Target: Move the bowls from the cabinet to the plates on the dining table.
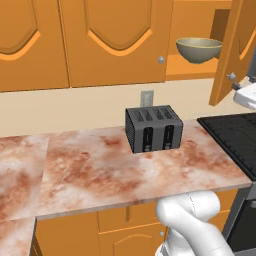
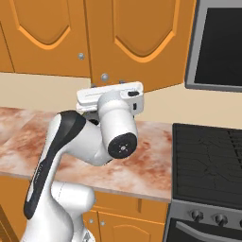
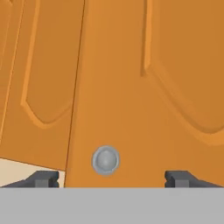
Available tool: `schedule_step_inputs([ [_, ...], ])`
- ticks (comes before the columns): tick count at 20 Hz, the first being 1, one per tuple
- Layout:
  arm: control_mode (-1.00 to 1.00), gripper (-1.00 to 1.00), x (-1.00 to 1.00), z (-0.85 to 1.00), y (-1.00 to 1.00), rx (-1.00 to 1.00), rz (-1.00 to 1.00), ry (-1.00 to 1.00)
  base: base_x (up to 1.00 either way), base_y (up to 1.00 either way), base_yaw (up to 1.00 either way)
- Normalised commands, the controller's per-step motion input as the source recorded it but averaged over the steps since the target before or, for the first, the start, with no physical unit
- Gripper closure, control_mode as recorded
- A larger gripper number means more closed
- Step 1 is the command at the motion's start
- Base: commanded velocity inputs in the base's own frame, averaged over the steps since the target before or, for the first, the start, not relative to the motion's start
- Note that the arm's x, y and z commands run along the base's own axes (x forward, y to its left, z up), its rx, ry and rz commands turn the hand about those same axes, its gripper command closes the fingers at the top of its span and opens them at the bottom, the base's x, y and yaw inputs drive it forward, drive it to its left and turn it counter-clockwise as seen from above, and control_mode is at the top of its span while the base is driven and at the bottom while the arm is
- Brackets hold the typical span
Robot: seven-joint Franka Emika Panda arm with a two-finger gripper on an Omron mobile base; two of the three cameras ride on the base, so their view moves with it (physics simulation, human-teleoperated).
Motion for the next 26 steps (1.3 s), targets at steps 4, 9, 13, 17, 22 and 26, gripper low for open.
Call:
schedule_step_inputs([
  [4,-1.0,-1.0,-0.22,0.0,0.54,-0.1,0.0,0.0,0.0,0.0,0.0],
  [9,-1.0,-1.0,-0.08,0.0,0.7,-0.09,0.0,0.0,0.0,0.0,0.0],
  [13,-1.0,-1.0,-0.13,-0.08,0.53,-0.07,-0.03,0.0,0.0,0.0,0.0],
  [17,-1.0,-1.0,-0.01,-0.26,0.38,-0.03,-0.04,0.08,0.0,0.0,0.0],
  [22,-1.0,-1.0,0.0,-0.38,0.37,0.0,-0.08,0.22,0.0,0.0,0.0],
  [26,-1.0,-1.0,0.06,-0.29,0.36,0.0,-0.08,0.26,0.0,0.0,0.0],
])
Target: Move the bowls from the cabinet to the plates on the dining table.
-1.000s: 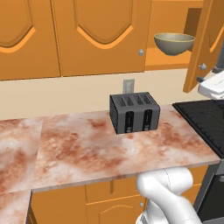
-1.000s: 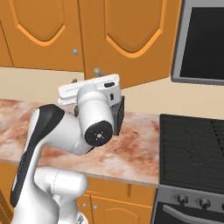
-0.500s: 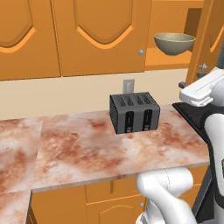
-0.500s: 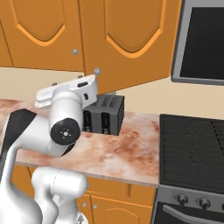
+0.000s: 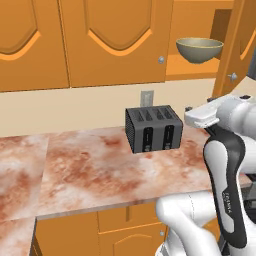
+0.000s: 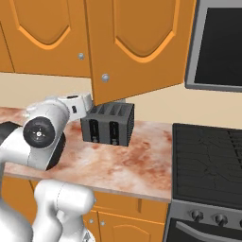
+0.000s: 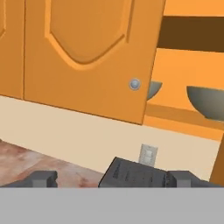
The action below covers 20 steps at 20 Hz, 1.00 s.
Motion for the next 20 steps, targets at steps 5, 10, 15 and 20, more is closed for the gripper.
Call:
schedule_step_inputs([
  [5,-1.0,-1.0,0.19,-0.2,0.3,0.0,-0.06,0.26,0.0,0.0,0.0],
  [10,-1.0,-1.0,0.51,-0.02,0.04,-0.05,-0.05,0.19,0.0,0.0,0.0],
  [15,-1.0,-1.0,0.61,0.0,0.02,-0.22,-0.09,0.12,0.0,0.0,0.0],
  [20,-1.0,-1.0,0.54,-0.04,0.13,-0.38,-0.11,0.12,0.0,0.0,0.0],
])
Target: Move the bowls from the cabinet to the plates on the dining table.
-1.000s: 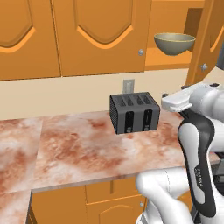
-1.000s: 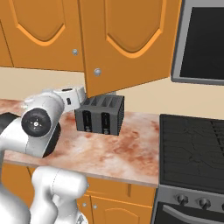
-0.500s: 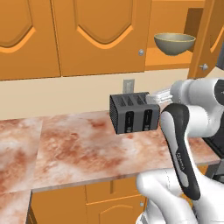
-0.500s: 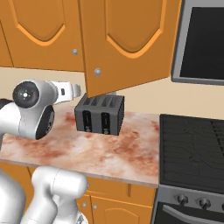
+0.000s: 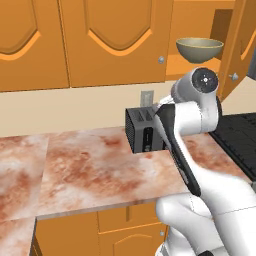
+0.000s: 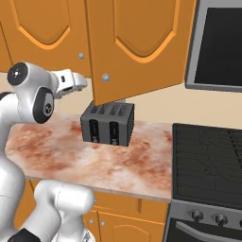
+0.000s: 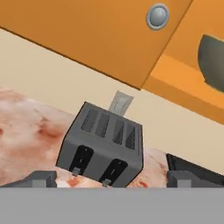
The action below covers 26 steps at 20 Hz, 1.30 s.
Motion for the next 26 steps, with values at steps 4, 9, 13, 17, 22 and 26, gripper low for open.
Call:
schedule_step_inputs([
  [4,-1.0,-1.0,0.5,0.0,0.02,-0.34,-0.07,0.09,0.0,0.0,0.0],
  [9,-1.0,-1.0,0.47,0.0,0.0,-0.26,-0.05,0.07,0.0,0.0,0.0],
  [13,-1.0,-1.0,0.17,0.0,-0.03,-0.22,-0.05,0.02,0.0,0.0,0.0],
  [17,-1.0,-1.0,0.0,0.0,-0.21,-0.2,-0.07,0.0,0.0,0.0,0.0],
  [22,-1.0,-1.0,0.0,0.0,-0.41,-0.16,-0.1,0.0,0.0,0.0,0.0],
  [26,-1.0,-1.0,0.15,0.0,-0.46,-0.15,-0.1,0.0,0.0,0.0,0.0],
])
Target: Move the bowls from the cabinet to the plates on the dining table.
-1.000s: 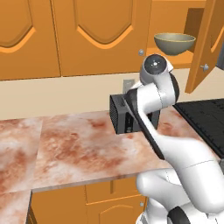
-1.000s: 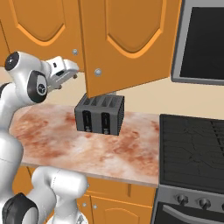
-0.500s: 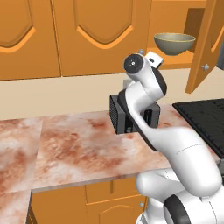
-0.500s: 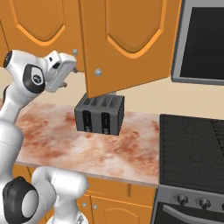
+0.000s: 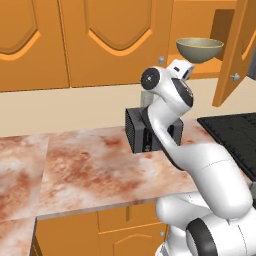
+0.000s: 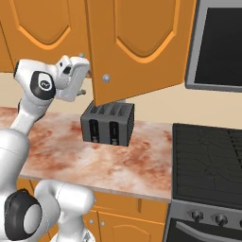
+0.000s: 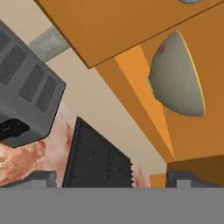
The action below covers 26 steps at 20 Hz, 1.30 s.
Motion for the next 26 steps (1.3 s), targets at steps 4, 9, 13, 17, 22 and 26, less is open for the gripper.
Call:
schedule_step_inputs([
  [4,-1.0,-1.0,0.12,0.0,-0.41,-0.13,-0.09,0.0,0.0,0.0,0.0],
  [9,-1.0,-1.0,0.13,0.0,-0.43,-0.11,-0.1,0.0,0.0,0.0,0.0],
  [13,-1.0,-1.0,0.01,0.0,-0.44,-0.09,-0.1,0.0,0.0,0.0,0.0],
  [17,-1.0,-1.0,0.0,0.0,-0.45,-0.07,-0.1,0.0,0.0,0.0,0.0],
  [22,-1.0,-1.0,-0.08,0.0,-0.49,-0.04,-0.09,0.0,0.0,0.0,0.0],
  [26,-1.0,-1.0,-0.43,0.05,-0.66,-0.07,-0.08,-0.05,0.0,0.0,0.0],
])
